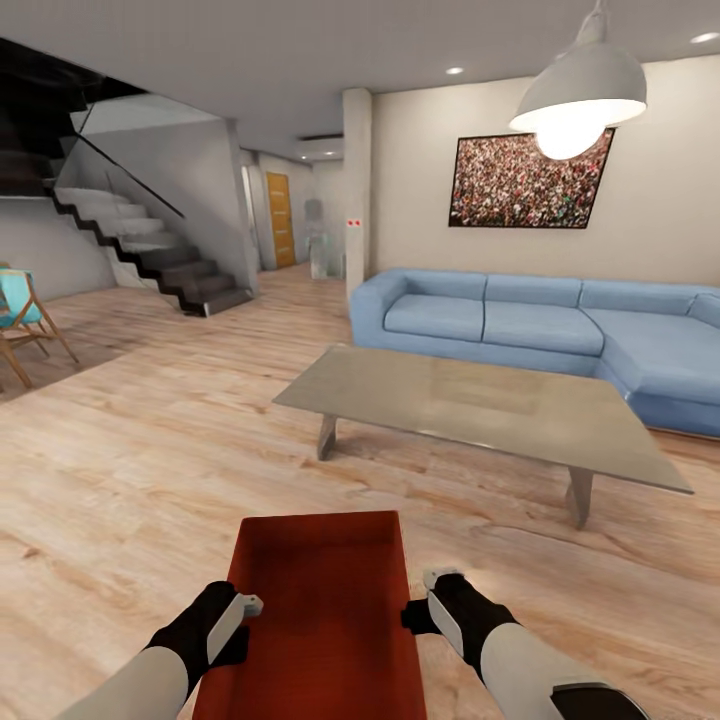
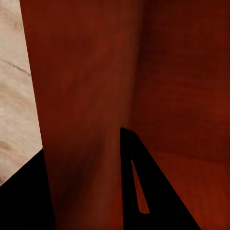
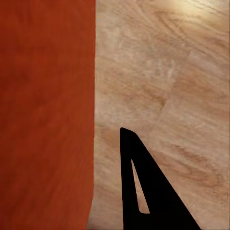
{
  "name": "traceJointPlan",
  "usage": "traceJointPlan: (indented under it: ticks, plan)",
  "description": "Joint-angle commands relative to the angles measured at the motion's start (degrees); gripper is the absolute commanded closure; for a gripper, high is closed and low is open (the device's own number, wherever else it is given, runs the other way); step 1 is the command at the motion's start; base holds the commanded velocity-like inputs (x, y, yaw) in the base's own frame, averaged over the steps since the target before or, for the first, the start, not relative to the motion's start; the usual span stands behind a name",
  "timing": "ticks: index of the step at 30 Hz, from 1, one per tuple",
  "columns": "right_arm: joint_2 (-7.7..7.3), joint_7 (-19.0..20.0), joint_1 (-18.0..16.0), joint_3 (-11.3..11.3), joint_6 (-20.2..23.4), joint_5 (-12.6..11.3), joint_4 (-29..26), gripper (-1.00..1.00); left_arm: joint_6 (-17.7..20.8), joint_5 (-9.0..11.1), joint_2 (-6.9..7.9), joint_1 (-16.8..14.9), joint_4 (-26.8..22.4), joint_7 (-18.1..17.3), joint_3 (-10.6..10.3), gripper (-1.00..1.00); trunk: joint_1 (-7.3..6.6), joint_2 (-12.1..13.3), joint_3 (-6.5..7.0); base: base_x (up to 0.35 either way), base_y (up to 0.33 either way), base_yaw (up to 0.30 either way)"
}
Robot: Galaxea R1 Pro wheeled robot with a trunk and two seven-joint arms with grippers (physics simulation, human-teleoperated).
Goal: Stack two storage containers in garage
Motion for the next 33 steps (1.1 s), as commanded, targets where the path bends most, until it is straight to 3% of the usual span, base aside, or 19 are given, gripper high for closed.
traceJointPlan:
  ticks: [1,16,33]
  plan:
    - [-1.98,-0.4,0.0,0.5,0.5,2.2,-0.1,1.00,-0.6,4.0,0.02,0.0,0.0,0.4,-0.2,1.00,-0.01,0.0,-0.15,0.000,0.345,0.000]
    - [-1.91,-0.4,0.0,0.5,0.5,2.2,-0.1,1.00,-0.6,4.0,0.02,0.0,0.0,0.4,-0.2,1.00,-0.01,0.0,-1.53,0.016,0.345,0.000]
    - [-1.90,-0.4,0.0,0.5,0.5,2.2,-0.1,1.00,-0.6,4.0,0.02,0.0,0.0,0.3,-0.2,1.00,-0.01,0.0,-3.09,0.155,0.320,0.000]
